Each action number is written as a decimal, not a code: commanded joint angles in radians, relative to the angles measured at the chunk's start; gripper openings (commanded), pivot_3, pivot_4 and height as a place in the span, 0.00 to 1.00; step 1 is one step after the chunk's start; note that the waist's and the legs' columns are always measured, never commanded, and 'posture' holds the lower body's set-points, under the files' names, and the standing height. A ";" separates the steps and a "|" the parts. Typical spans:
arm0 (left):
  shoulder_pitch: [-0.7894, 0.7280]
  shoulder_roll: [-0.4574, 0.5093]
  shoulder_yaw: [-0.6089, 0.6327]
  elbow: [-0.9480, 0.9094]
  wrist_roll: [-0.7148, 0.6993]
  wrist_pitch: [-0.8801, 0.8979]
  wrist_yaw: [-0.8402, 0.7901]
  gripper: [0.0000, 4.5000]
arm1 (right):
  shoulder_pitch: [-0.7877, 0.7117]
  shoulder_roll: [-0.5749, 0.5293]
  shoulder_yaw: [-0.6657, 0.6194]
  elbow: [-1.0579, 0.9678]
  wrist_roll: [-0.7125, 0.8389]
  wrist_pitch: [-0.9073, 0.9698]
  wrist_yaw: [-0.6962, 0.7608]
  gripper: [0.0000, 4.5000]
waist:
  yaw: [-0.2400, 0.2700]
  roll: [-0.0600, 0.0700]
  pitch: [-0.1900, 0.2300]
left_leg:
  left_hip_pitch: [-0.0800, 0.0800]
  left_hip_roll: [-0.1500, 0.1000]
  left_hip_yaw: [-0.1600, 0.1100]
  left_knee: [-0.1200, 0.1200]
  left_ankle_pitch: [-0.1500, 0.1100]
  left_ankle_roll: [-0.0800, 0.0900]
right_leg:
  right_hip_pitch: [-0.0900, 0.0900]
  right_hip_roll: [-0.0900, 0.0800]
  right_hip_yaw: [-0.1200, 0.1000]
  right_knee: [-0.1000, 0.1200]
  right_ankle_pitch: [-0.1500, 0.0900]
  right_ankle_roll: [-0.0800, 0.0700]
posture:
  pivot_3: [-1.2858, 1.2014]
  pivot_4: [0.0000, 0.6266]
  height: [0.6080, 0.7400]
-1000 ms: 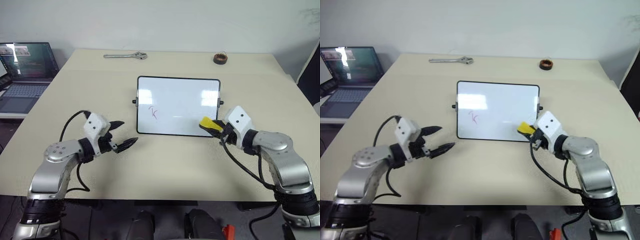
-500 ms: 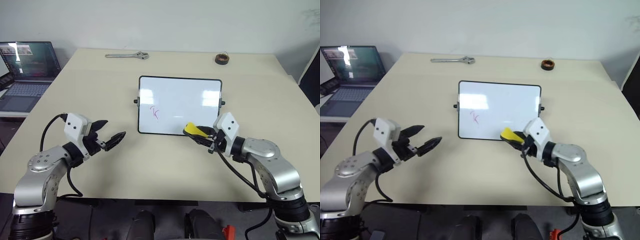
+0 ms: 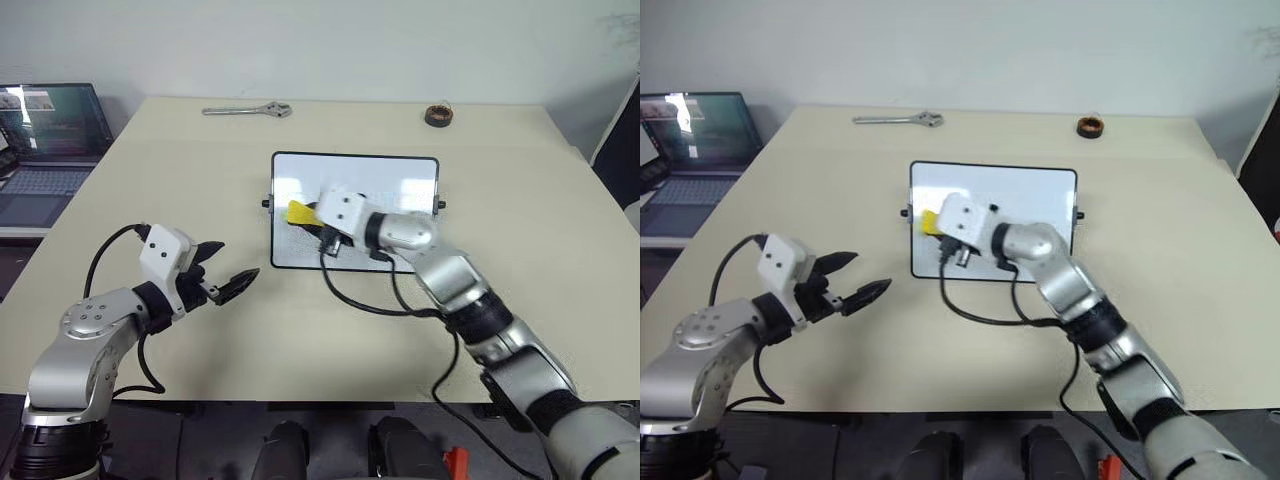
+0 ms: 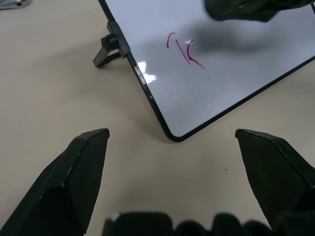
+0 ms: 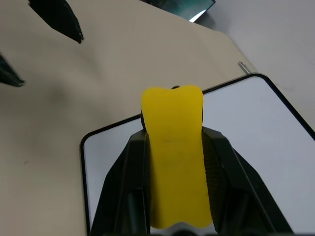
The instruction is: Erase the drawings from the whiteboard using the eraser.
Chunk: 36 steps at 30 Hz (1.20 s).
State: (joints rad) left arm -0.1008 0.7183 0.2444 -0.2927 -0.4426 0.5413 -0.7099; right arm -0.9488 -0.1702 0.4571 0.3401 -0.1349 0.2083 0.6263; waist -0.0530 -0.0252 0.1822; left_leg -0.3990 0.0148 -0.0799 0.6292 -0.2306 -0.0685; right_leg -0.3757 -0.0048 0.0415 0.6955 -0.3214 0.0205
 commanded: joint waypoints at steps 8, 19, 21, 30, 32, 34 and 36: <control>-0.020 0.013 0.004 -0.010 0.021 -0.030 -0.009 1.00 | -0.146 0.037 0.059 0.517 -0.180 -0.265 -0.045 0.24 | 0.002 0.000 0.000 | 0.000 0.000 0.000 0.000 0.000 0.000 | 0.000 0.000 0.000 0.000 0.000 0.000 | 0.52 0.24 1.00; -0.026 0.006 -0.018 0.004 0.031 -0.049 -0.018 1.00 | -0.117 -0.001 0.107 0.525 -0.272 -0.362 -0.010 0.24 | 0.003 0.000 0.000 | 0.009 0.000 -0.001 0.000 0.000 0.000 | 0.007 0.000 0.001 0.004 0.000 -0.001 | 0.52 0.24 1.00; -0.028 0.006 -0.022 0.010 0.034 -0.053 -0.022 1.00 | -0.145 0.012 0.070 0.545 -0.270 -0.360 -0.110 0.24 | 0.002 0.000 0.000 | 0.009 0.000 -0.001 0.000 0.000 0.000 | 0.007 0.000 0.001 0.004 0.000 -0.001 | 0.52 0.24 1.00; -0.045 -0.001 -0.049 0.042 0.039 -0.076 -0.038 1.00 | -0.134 0.001 0.054 0.580 -0.255 -0.301 -0.054 0.24 | 0.013 0.000 0.000 | 0.008 0.000 -0.001 0.000 0.001 -0.001 | 0.006 0.000 0.000 0.004 0.001 -0.001 | 0.52 0.24 1.00; -0.049 -0.002 -0.052 0.049 0.040 -0.081 -0.042 1.00 | -0.101 -0.016 0.069 0.546 -0.255 -0.286 0.030 0.24 | 0.015 0.000 0.000 | 0.008 0.000 -0.001 0.000 0.001 -0.001 | 0.007 0.000 0.000 0.004 0.001 -0.001 | 0.52 0.24 1.00; -0.052 -0.001 -0.055 0.060 0.041 -0.089 -0.048 1.00 | -0.067 -0.039 0.090 0.498 -0.268 -0.280 0.103 0.24 | 0.016 0.000 -0.001 | 0.009 0.000 -0.001 0.000 0.001 -0.001 | 0.007 0.000 0.000 0.003 0.001 -0.001 | 0.52 0.24 1.00; -0.055 -0.001 -0.059 0.071 0.044 -0.097 -0.053 1.00 | -0.043 -0.069 0.118 0.452 -0.299 -0.294 0.149 0.24 | 0.016 0.000 -0.001 | 0.009 0.000 -0.001 0.000 0.001 -0.001 | 0.007 0.000 0.000 0.004 0.001 -0.001 | 0.52 0.24 1.00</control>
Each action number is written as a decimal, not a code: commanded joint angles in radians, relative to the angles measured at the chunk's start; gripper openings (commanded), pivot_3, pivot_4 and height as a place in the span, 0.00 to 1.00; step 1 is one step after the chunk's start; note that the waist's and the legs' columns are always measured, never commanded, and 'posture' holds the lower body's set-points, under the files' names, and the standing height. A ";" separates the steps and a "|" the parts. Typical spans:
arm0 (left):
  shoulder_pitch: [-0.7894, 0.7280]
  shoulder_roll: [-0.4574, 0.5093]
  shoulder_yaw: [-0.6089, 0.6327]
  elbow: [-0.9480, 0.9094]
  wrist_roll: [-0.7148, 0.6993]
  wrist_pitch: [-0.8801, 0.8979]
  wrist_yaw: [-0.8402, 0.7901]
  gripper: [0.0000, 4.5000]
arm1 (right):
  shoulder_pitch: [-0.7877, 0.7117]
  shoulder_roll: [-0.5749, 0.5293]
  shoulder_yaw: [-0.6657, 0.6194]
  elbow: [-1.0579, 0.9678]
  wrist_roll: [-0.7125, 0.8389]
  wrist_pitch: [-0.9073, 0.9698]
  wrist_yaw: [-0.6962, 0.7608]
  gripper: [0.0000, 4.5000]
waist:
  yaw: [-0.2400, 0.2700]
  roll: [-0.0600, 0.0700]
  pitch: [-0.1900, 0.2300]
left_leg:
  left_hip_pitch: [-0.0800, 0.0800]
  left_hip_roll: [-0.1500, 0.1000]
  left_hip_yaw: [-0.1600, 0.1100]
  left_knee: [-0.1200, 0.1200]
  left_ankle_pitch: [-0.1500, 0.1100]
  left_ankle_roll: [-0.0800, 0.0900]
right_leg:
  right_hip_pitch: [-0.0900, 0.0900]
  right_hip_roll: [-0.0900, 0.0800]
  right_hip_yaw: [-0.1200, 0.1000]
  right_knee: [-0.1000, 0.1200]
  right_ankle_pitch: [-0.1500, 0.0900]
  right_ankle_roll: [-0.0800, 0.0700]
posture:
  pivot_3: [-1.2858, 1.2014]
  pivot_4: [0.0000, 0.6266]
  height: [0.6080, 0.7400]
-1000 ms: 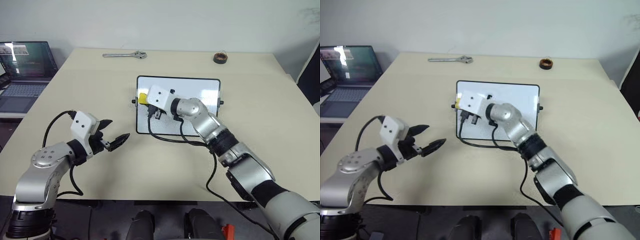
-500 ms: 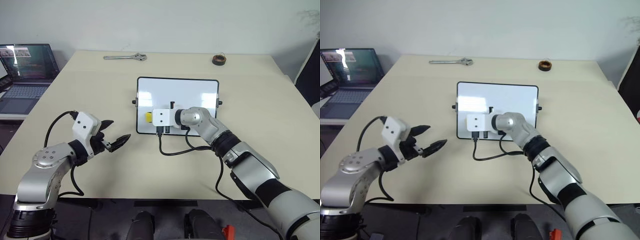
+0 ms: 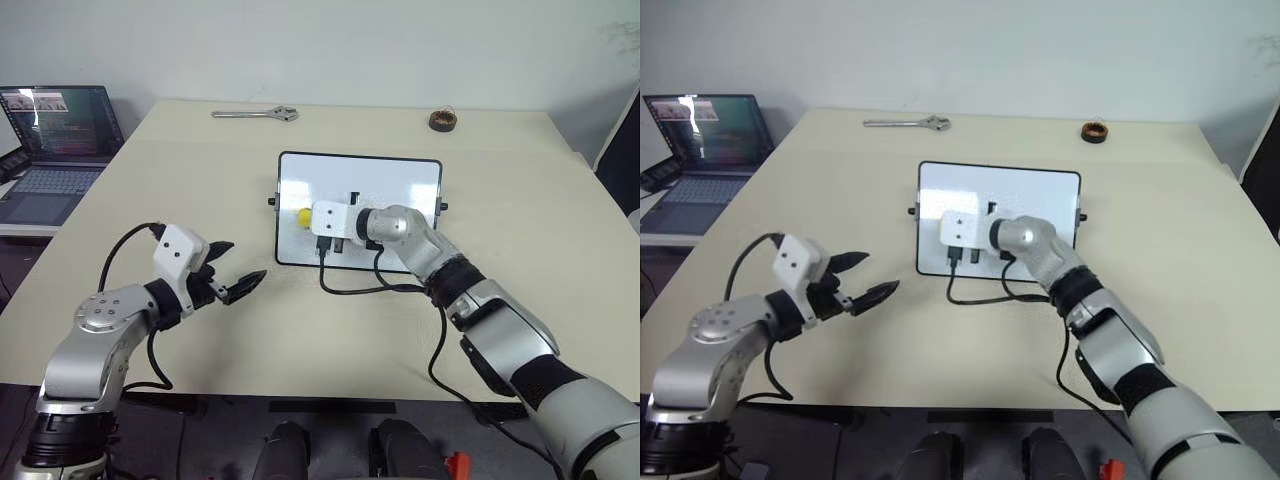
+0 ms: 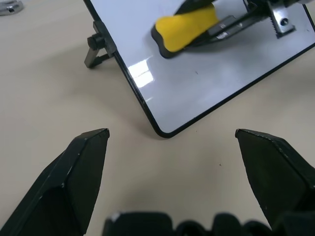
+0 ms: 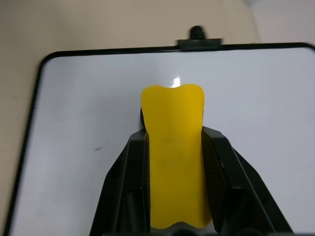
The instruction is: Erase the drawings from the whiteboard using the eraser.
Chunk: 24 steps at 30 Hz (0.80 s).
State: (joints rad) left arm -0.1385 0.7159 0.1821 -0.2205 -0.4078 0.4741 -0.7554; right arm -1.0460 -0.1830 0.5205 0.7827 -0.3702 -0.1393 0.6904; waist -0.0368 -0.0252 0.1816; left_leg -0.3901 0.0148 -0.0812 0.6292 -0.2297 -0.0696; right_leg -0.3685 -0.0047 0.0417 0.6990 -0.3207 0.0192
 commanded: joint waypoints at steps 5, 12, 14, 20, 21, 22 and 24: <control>-0.021 0.000 -0.002 0.028 0.016 -0.056 -0.023 1.00 | 0.007 -0.032 -0.010 0.020 -0.065 0.055 -0.115 0.24 | 0.001 0.001 0.000 | 0.001 0.000 0.000 0.000 0.000 0.000 | 0.000 0.000 0.000 0.000 0.000 0.000 | 0.52 0.24 1.00; -0.021 -0.003 -0.006 0.047 0.024 -0.078 -0.043 1.00 | -0.027 -0.047 -0.055 0.050 -0.056 0.041 -0.251 0.24 | 0.007 0.001 0.000 | -0.001 0.000 0.000 0.000 0.001 -0.001 | -0.001 0.001 0.000 0.000 0.001 -0.001 | 0.52 0.24 1.00; -0.021 -0.004 -0.006 0.051 0.024 -0.081 -0.048 1.00 | -0.008 -0.055 -0.045 0.050 -0.061 0.050 -0.220 0.24 | 0.006 0.001 0.000 | -0.001 0.000 0.000 0.000 0.001 -0.001 | -0.001 0.000 0.000 -0.001 0.001 -0.001 | 0.52 0.24 1.00; -0.024 -0.002 -0.010 0.059 0.023 -0.088 -0.054 1.00 | 0.093 -0.094 0.043 -0.073 -0.090 0.040 -0.018 0.24 | 0.005 0.000 0.000 | -0.001 0.000 0.000 -0.001 0.001 -0.001 | 0.000 0.000 0.000 -0.001 0.001 -0.001 | 0.52 0.24 1.00; -0.026 -0.002 -0.010 0.060 0.023 -0.088 -0.055 1.00 | 0.105 -0.098 0.052 -0.098 -0.098 0.042 -0.003 0.24 | 0.004 0.000 0.000 | 0.000 0.000 0.000 -0.001 0.001 -0.001 | 0.000 0.000 0.000 -0.001 0.001 -0.001 | 0.52 0.24 1.00; -0.027 -0.002 -0.011 0.061 0.022 -0.088 -0.056 1.00 | 0.116 -0.102 0.061 -0.120 -0.103 0.047 0.011 0.24 | 0.003 0.000 0.000 | 0.000 0.000 0.000 -0.001 0.001 -0.001 | 0.000 0.000 0.000 -0.001 0.001 -0.001 | 0.52 0.24 1.00; -0.031 -0.001 -0.012 0.060 0.022 -0.086 -0.057 1.00 | 0.134 -0.103 0.059 -0.173 -0.103 0.057 0.015 0.24 | 0.003 0.000 0.000 | 0.000 0.000 0.000 -0.001 0.001 -0.001 | 0.000 0.001 0.000 -0.001 0.001 -0.001 | 0.52 0.24 1.00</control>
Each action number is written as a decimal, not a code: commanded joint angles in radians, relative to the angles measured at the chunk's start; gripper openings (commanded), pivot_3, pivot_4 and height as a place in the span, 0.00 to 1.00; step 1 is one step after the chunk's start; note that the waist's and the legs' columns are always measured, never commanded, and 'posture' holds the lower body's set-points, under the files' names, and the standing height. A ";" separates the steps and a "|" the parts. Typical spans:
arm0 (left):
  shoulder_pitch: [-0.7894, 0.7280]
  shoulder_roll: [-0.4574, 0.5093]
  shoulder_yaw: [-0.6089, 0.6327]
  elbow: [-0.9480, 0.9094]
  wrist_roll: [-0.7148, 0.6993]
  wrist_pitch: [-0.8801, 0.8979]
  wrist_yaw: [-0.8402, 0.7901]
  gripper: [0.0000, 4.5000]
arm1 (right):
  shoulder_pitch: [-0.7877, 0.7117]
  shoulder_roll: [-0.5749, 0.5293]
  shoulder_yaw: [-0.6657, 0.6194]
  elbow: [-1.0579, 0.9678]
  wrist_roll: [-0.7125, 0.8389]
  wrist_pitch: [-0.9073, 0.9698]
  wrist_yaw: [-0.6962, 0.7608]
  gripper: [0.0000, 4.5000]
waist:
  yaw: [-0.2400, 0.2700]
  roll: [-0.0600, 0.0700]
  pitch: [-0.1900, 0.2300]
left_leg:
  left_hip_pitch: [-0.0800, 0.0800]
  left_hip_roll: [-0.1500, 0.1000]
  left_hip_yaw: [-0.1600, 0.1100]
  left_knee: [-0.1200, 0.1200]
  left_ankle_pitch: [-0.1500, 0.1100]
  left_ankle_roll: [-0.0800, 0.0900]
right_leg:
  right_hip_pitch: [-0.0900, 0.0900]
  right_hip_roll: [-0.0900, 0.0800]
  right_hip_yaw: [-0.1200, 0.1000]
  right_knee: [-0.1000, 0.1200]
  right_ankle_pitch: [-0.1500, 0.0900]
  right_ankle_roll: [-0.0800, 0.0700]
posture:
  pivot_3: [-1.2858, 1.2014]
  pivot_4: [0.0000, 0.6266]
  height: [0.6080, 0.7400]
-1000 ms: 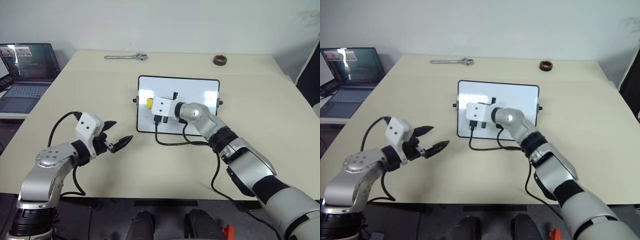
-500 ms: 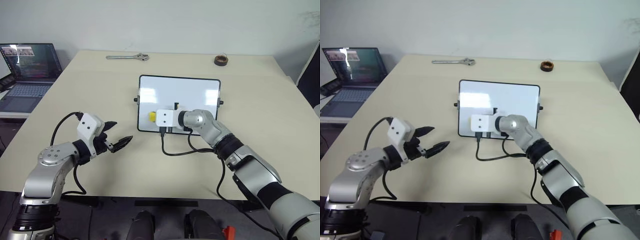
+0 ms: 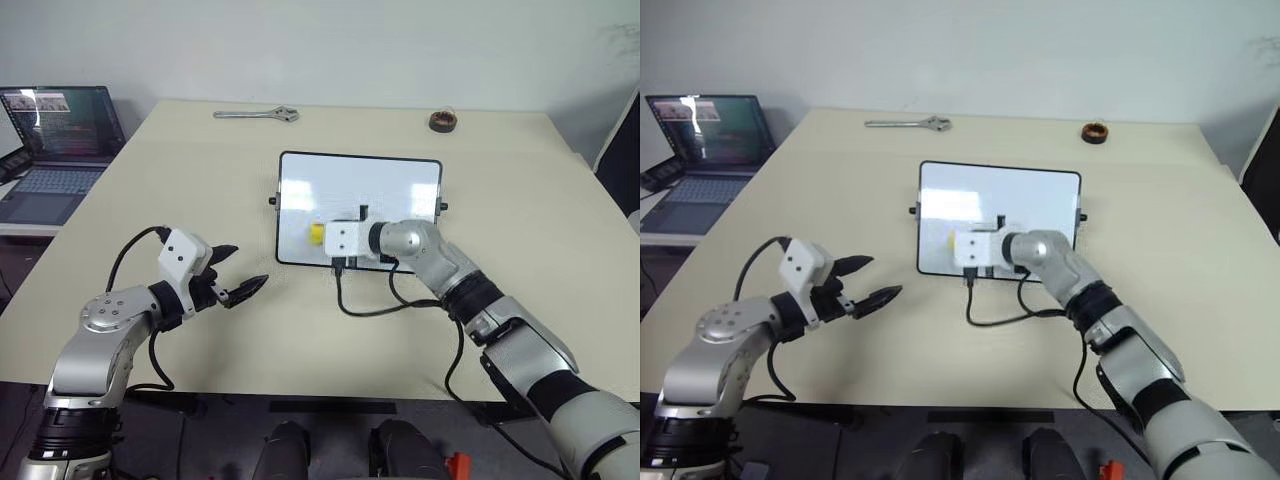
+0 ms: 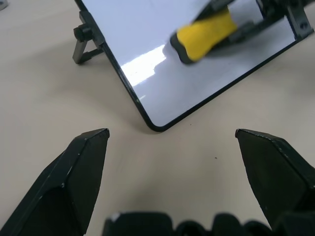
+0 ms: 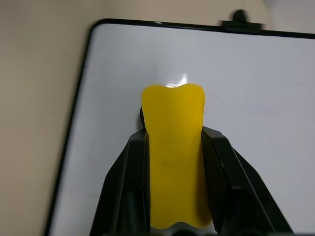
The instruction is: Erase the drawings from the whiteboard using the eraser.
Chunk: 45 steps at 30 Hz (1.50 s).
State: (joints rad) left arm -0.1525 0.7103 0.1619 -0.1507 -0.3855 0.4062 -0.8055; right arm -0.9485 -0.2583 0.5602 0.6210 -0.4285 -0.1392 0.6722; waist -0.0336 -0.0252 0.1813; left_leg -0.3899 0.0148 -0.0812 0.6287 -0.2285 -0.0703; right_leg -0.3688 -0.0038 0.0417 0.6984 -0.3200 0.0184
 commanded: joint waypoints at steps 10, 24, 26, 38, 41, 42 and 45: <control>-0.131 0.004 -0.083 -0.101 -0.015 0.039 -0.044 1.00 | 0.253 -0.050 -0.363 -0.715 0.255 0.488 0.079 0.23 | 0.008 0.000 0.002 | -0.013 0.000 -0.003 0.000 0.000 0.000 | -0.009 -0.001 -0.003 -0.002 0.000 0.000 | 0.52 0.24 1.00; -0.606 -0.300 -0.426 0.096 0.015 0.031 -0.210 1.00 | 0.616 0.066 -0.887 -1.271 0.383 1.258 -0.287 0.23 | -0.002 0.001 0.002 | -0.012 -0.005 0.001 -0.001 -0.001 0.000 | -0.009 0.003 -0.001 -0.003 -0.001 0.002 | 0.52 0.24 1.00; -0.640 -0.337 -0.459 0.139 0.025 0.012 -0.247 1.00 | 0.635 0.096 -0.905 -1.277 0.395 1.290 -0.324 0.23 | -0.004 0.002 0.003 | -0.011 -0.005 0.003 -0.001 0.000 0.000 | -0.010 0.004 0.000 -0.002 -0.001 0.002 | 0.52 0.24 1.00; -0.695 -0.406 -0.584 0.359 0.198 -0.197 -0.364 1.00 | 0.596 0.114 -0.949 -1.009 0.448 1.165 -0.472 0.23 | -0.016 0.003 0.003 | -0.011 -0.005 0.005 -0.001 -0.001 0.000 | -0.010 0.006 0.001 -0.002 -0.001 0.002 | 0.52 0.24 1.00; -0.676 -0.402 -0.583 0.351 0.216 -0.213 -0.365 1.00 | 0.577 0.095 -0.943 -0.940 0.457 1.131 -0.485 0.23 | -0.017 0.003 0.003 | -0.011 -0.005 0.005 -0.001 -0.001 0.000 | -0.010 0.006 0.001 -0.002 -0.001 0.002 | 0.52 0.24 1.00; -0.666 -0.397 -0.584 0.343 0.225 -0.220 -0.364 1.00 | 0.571 0.090 -0.943 -0.919 0.463 1.118 -0.490 0.31 | -0.017 0.003 0.003 | -0.011 -0.005 0.005 -0.001 -0.001 0.000 | -0.010 0.006 0.002 -0.002 -0.001 0.002 | 0.52 0.24 1.00; -0.638 -0.386 -0.578 0.320 0.234 -0.228 -0.363 1.00 | 0.558 0.072 -0.945 -0.874 0.487 1.100 -0.490 0.53 | -0.017 0.003 0.003 | -0.011 -0.005 0.005 -0.001 -0.001 0.000 | -0.010 0.006 0.002 -0.002 -0.001 0.002 | 0.52 0.24 1.00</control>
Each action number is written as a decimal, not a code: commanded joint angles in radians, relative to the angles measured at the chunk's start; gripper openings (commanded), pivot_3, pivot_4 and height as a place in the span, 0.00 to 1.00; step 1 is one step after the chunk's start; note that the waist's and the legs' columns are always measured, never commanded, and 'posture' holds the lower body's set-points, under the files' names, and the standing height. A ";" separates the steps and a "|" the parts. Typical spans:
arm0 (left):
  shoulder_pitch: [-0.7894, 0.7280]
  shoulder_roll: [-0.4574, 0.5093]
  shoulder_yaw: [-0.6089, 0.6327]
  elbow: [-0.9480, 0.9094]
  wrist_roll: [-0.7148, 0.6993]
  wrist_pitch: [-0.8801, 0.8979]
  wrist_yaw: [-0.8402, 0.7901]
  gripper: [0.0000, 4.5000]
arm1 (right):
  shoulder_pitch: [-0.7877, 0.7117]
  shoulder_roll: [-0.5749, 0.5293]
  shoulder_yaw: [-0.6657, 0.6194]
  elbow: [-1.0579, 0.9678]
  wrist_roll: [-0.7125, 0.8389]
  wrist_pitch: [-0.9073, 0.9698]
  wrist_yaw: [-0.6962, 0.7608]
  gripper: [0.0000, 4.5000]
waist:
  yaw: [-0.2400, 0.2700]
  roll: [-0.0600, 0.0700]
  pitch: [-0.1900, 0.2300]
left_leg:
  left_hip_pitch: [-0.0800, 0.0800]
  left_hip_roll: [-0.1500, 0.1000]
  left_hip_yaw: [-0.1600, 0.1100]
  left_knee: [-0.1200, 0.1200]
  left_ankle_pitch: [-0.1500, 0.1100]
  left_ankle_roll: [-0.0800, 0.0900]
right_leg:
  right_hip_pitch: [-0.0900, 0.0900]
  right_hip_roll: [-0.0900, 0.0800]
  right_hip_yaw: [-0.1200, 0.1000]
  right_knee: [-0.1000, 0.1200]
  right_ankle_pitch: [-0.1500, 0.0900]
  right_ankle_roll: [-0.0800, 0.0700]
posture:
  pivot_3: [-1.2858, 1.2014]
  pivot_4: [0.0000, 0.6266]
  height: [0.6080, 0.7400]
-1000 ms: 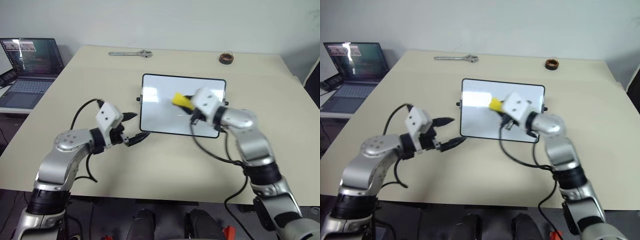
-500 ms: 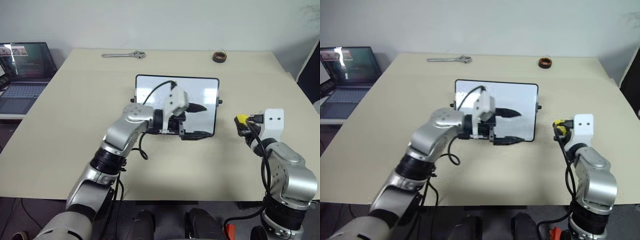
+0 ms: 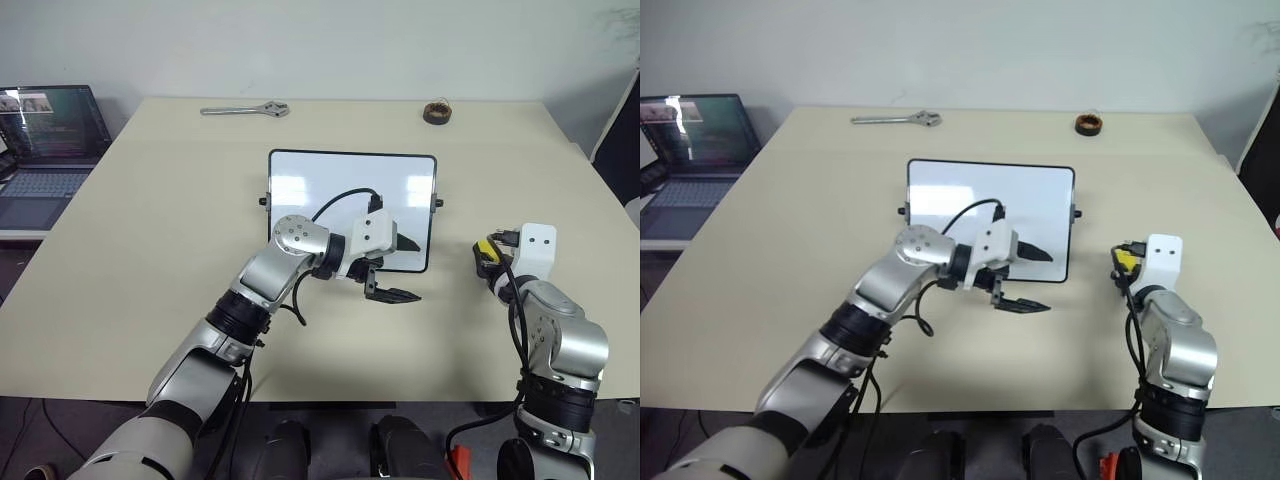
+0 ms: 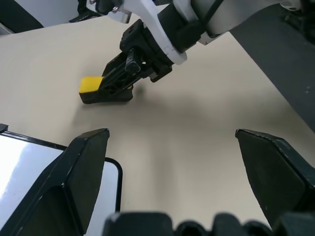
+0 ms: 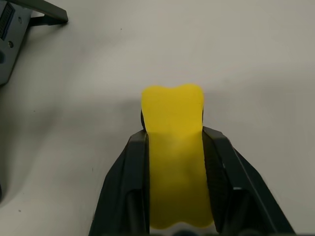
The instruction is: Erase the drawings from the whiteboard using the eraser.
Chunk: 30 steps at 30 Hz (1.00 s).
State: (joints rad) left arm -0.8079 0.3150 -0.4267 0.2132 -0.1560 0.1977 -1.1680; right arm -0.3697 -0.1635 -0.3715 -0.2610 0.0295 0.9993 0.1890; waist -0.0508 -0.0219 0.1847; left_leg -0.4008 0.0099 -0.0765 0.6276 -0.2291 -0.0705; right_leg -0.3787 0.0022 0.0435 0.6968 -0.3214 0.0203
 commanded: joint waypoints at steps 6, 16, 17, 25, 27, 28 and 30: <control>0.058 0.026 0.057 -0.079 -0.006 0.016 0.040 1.00 | -0.030 -0.057 -0.006 -0.026 0.070 -0.054 -0.008 0.98 | 0.000 0.000 0.000 | 0.000 0.000 0.000 0.000 0.000 0.000 | 0.000 0.000 0.000 0.000 0.000 0.000 | 0.52 0.24 1.00; 0.285 0.110 0.333 -0.379 -0.130 0.254 0.263 1.00 | 0.033 -0.091 0.031 -0.338 0.209 -0.001 0.047 0.99 | -0.004 0.002 0.001 | 0.000 0.003 -0.003 0.000 0.000 0.000 | 0.000 0.000 0.001 0.000 0.000 0.000 | 0.52 0.24 1.00; 0.331 0.117 0.390 -0.423 -0.145 0.278 0.307 1.00 | 0.074 -0.082 0.045 -0.329 0.215 -0.079 0.070 0.99 | -0.003 0.002 0.001 | 0.000 0.003 -0.003 0.000 0.000 0.000 | 0.000 -0.001 0.000 0.000 0.000 0.000 | 0.52 0.24 1.00; 0.694 -0.029 0.638 -0.662 -0.018 0.214 0.785 1.00 | 0.485 0.012 0.101 -0.239 0.128 -0.796 0.137 0.99 | 0.015 0.002 0.000 | 0.001 0.004 -0.004 0.000 -0.001 0.000 | 0.005 -0.008 0.000 -0.005 -0.001 0.002 | 0.52 0.24 1.00; 0.788 -0.068 0.619 -0.693 0.030 0.162 0.845 1.00 | 0.551 0.044 0.120 -0.235 0.138 -0.861 0.132 0.99 | 0.019 0.002 0.000 | 0.001 0.004 -0.004 0.000 -0.001 0.000 | 0.005 -0.009 0.000 -0.006 -0.001 0.002 | 0.52 0.24 1.00; 0.819 -0.077 0.597 -0.699 0.058 0.138 0.866 1.00 | 0.571 0.055 0.120 -0.235 0.150 -0.870 0.126 0.99 | 0.018 0.002 0.000 | 0.001 0.004 -0.003 0.000 -0.001 0.000 | 0.005 -0.009 0.000 -0.005 -0.001 0.002 | 0.52 0.24 1.00; 0.866 -0.105 0.595 -0.695 0.081 0.105 0.912 1.00 | 0.607 0.077 0.124 -0.241 0.156 -0.876 0.101 0.99 | 0.019 0.001 0.000 | 0.003 0.004 -0.003 0.001 -0.001 0.000 | 0.007 -0.009 0.001 -0.004 -0.001 0.002 | 0.52 0.24 1.00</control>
State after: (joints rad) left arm 0.0533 0.2189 0.1723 -0.4255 -0.1017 0.3580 -0.2976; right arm 0.2306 -0.0919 -0.2461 -0.4626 0.1739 0.1623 0.3096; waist -0.0313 -0.0204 0.1849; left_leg -0.3968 0.0136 -0.0801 0.6284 -0.2303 -0.0704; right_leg -0.3719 -0.0067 0.0437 0.6938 -0.3226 0.0226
